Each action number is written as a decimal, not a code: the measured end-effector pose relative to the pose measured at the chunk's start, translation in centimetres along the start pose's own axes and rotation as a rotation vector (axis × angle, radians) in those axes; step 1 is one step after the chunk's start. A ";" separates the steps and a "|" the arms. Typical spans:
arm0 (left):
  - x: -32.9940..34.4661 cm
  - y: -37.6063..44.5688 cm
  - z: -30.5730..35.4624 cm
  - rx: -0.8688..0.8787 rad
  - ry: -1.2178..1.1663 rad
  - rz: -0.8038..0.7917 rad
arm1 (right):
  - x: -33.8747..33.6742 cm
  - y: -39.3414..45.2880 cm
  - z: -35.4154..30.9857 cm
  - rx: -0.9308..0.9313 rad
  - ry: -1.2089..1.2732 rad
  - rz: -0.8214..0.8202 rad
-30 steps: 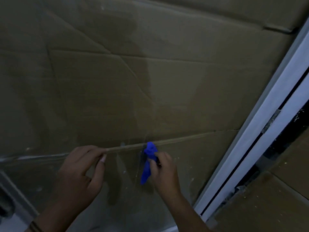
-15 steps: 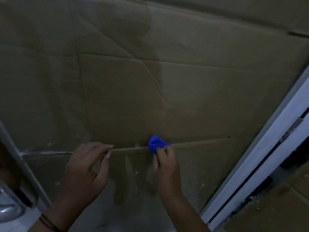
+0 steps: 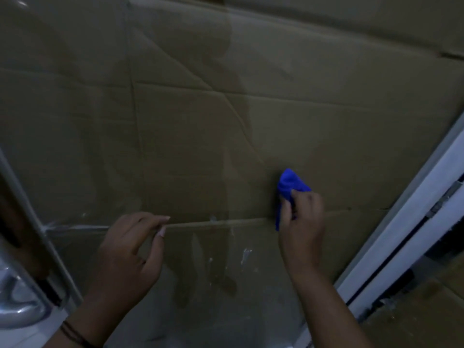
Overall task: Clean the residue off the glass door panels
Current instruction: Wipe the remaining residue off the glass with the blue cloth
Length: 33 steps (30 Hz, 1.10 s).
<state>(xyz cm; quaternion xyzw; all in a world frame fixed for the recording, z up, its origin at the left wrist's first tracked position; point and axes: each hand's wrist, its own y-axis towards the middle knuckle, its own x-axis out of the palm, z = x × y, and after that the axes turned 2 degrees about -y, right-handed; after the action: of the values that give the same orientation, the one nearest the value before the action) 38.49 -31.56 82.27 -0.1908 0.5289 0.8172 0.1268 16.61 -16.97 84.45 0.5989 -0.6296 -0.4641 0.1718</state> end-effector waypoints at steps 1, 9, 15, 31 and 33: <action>-0.2 0.0 -0.1 0.001 0.009 0.001 | 0.9 -1.0 -0.7 -0.025 0.007 -0.037; -1.5 -0.2 -0.4 -0.020 0.075 0.000 | 6.3 -9.9 -4.7 -0.391 0.070 -0.709; -2.2 -0.8 -0.4 -0.014 0.095 0.020 | 1.9 -6.7 -3.4 -0.138 0.185 -0.285; -3.5 -2.2 -0.6 -0.063 0.143 0.023 | 7.9 -12.7 -5.8 -0.218 0.067 -0.571; -3.6 -2.6 -0.2 -0.070 0.160 0.028 | 8.6 -13.5 -6.4 -0.259 0.115 -0.674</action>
<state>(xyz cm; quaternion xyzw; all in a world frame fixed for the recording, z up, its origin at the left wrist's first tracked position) 42.77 -30.74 81.65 -0.2525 0.5112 0.8189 0.0658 27.65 -25.20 74.13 0.7711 -0.3221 -0.5363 0.1187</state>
